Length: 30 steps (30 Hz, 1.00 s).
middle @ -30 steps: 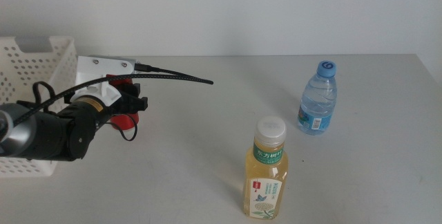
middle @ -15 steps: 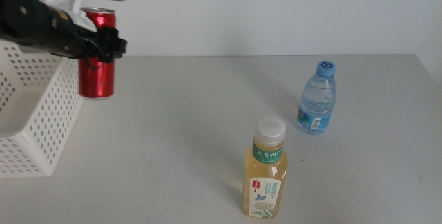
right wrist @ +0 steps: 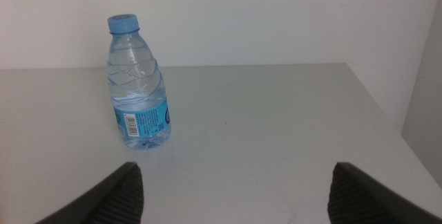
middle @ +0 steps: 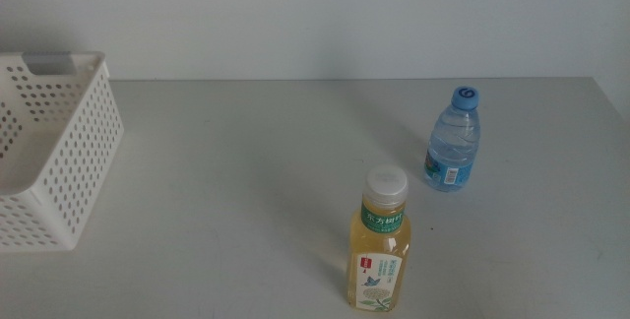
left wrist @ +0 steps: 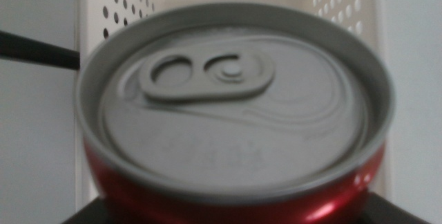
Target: Use arms to grab the bottles and put them into the dustbin to the left of the table.
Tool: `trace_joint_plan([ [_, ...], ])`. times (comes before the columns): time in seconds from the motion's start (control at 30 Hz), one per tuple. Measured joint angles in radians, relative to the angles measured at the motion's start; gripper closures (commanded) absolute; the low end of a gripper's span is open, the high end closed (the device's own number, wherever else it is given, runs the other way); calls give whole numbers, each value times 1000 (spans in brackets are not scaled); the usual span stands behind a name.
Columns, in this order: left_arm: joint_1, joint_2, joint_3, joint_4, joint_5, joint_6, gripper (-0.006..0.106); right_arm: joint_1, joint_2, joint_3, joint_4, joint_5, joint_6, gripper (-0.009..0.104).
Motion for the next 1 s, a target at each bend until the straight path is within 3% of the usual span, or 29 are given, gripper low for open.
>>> trace_joint_plan([
  [0.87, 15, 335, -9, -28, -87, 74, 102, 0, 0, 0, 0, 0, 0, 1],
  [1.0, 12, 359, -9, -29, -87, 74, 98, 0, 0, 0, 0, 0, 0, 1],
])
